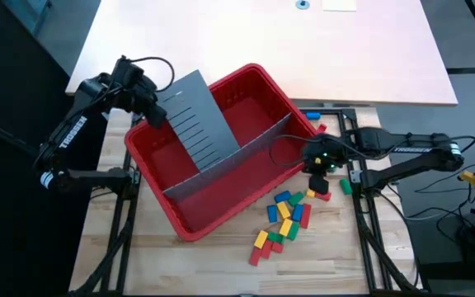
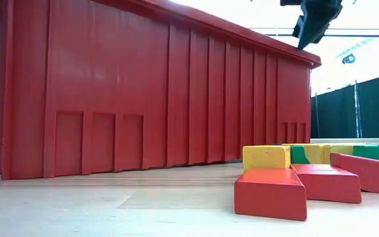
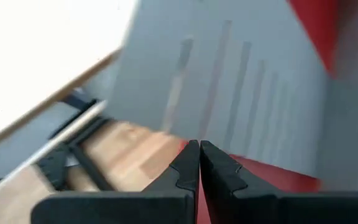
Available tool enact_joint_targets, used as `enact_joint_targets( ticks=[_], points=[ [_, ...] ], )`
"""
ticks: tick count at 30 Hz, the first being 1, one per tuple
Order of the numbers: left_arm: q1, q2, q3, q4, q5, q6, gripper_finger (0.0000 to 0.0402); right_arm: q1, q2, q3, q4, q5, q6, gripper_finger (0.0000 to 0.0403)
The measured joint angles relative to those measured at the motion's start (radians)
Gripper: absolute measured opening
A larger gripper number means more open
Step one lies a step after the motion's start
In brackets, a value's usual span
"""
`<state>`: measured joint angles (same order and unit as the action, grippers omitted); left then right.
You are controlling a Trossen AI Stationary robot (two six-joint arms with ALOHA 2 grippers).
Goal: Sort blocks
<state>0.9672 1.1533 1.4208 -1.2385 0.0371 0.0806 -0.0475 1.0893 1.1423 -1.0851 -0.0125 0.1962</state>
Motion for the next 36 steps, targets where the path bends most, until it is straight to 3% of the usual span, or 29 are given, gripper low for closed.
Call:
enact_joint_targets(
  ticks=[11, 19, 25, 36],
  points=[
    [0.000, 0.025, -0.012, -0.130, -0.135, -0.048, 0.0000, -0.026, -0.056, 0.000, -0.142, 0.108, 0.003, 0.0000],
    [0.000, 0.024, -0.055, -0.145, -0.141, -0.064, 0.0000, -0.053, -0.053, 0.000, -0.147, 0.209, 0.021, 0.0000],
    [0.002, 0.024, -0.056, -0.204, -0.094, -0.065, 0.0000, -0.090, -0.047, 0.000, -0.139, 0.316, 0.020, 0.0000],
    [-0.027, 0.015, -0.062, -0.333, 0.116, -0.072, 0.0000, -0.138, -0.040, -0.001, -0.057, 0.326, -0.024, 0.0000]
  ],
)
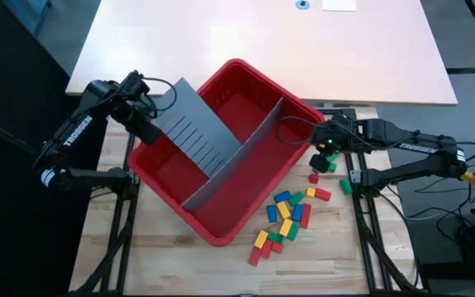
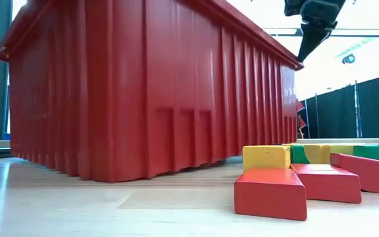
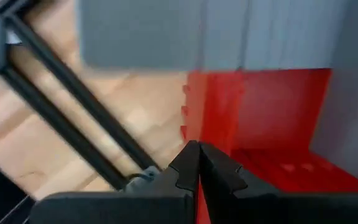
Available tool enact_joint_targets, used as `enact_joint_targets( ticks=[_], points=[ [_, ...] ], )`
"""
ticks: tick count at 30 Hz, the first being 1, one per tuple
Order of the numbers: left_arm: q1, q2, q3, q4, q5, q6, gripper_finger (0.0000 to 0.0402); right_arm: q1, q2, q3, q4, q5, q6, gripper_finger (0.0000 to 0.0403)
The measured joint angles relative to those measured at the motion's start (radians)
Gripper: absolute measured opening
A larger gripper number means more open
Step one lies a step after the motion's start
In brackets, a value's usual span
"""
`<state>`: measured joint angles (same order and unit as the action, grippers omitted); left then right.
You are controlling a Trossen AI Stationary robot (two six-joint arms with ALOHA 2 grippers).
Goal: Sort blocks
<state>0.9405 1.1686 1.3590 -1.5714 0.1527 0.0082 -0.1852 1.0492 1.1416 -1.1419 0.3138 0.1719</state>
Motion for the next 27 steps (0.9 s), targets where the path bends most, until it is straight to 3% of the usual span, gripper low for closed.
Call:
enact_joint_targets(
  ticks=[4, 9, 19, 27],
  points=[
    [-0.034, -0.016, -0.007, 0.000, 0.136, -0.002, 0.0000, 0.001, 0.000, -0.001, 0.039, -0.022, -0.006, 0.0000],
    [-0.114, -0.023, -0.012, 0.002, 0.162, -0.035, 0.0000, 0.001, 0.000, -0.002, 0.070, -0.028, -0.014, 0.0000],
    [-0.207, -0.038, -0.011, 0.103, 0.018, -0.127, 0.0000, 0.001, 0.000, -0.002, 0.046, -0.025, -0.015, 0.0000],
    [-0.209, -0.053, 0.067, 0.109, -0.203, -0.153, 0.0000, 0.001, -0.002, -0.002, -0.028, 0.001, -0.015, 0.0000]
  ],
)
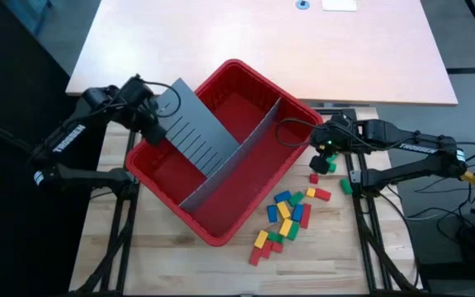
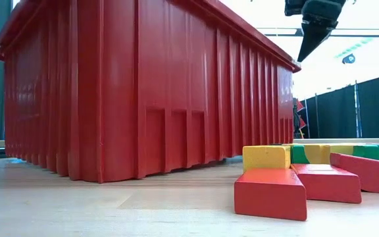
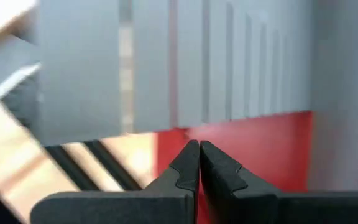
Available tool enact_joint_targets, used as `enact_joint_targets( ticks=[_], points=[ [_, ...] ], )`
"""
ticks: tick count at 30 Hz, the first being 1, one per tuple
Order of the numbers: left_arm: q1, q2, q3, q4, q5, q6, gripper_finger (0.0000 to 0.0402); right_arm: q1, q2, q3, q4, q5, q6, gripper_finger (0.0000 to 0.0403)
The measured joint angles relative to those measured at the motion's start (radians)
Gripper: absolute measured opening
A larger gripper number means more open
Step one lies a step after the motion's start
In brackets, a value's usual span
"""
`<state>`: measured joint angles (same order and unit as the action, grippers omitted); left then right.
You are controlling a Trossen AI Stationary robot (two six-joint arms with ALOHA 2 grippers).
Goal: Sort blocks
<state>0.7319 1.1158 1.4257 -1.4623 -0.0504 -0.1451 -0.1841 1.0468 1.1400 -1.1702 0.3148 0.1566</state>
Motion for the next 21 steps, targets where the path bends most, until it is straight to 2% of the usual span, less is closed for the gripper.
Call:
enact_joint_targets(
  ticks=[4, 11, 17, 21],
  points=[
    [0.000, -0.002, 0.049, -0.004, -0.093, -0.013, 0.0000, 0.000, -0.011, 0.000, -0.040, 0.053, 0.002, 0.0000],
    [0.001, 0.013, 0.044, -0.101, -0.177, -0.063, 0.0000, -0.042, -0.036, 0.000, -0.092, 0.134, 0.018, 0.0000],
    [0.001, 0.024, 0.018, -0.110, -0.203, -0.104, 0.0000, -0.106, -0.037, 0.000, -0.084, 0.205, 0.016, 0.0000],
    [0.001, 0.038, 0.016, -0.109, -0.224, -0.118, 0.0000, -0.143, -0.033, 0.000, -0.056, 0.210, 0.002, 0.0000]
  ],
)
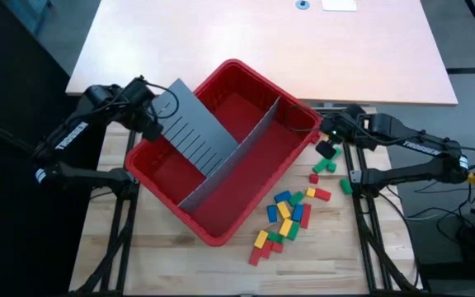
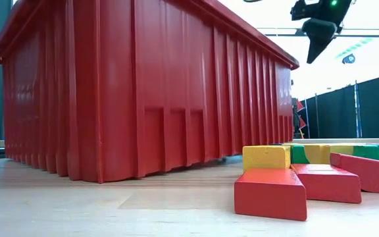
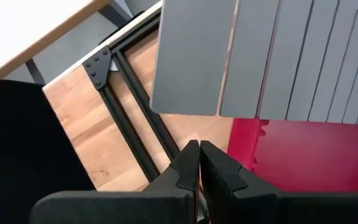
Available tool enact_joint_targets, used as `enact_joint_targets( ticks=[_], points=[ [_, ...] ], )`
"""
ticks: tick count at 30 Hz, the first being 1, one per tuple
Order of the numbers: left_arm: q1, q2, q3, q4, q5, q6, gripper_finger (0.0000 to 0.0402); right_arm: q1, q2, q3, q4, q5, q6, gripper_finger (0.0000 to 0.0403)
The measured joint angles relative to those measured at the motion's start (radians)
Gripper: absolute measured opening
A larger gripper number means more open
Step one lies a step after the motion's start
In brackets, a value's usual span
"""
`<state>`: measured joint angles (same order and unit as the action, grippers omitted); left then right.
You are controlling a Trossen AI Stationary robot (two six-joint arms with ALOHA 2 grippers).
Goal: Sort blocks
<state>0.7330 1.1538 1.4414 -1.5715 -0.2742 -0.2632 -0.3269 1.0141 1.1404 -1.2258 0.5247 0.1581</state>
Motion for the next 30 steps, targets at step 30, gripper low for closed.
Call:
enact_joint_targets(
  ticks=[30],
  points=[
    [0.000, 0.025, -0.124, 0.008, 0.130, -0.040, 0.0000, -0.055, 0.003, 0.000, 0.188, -0.008, -0.051, 0.0000]
  ],
)
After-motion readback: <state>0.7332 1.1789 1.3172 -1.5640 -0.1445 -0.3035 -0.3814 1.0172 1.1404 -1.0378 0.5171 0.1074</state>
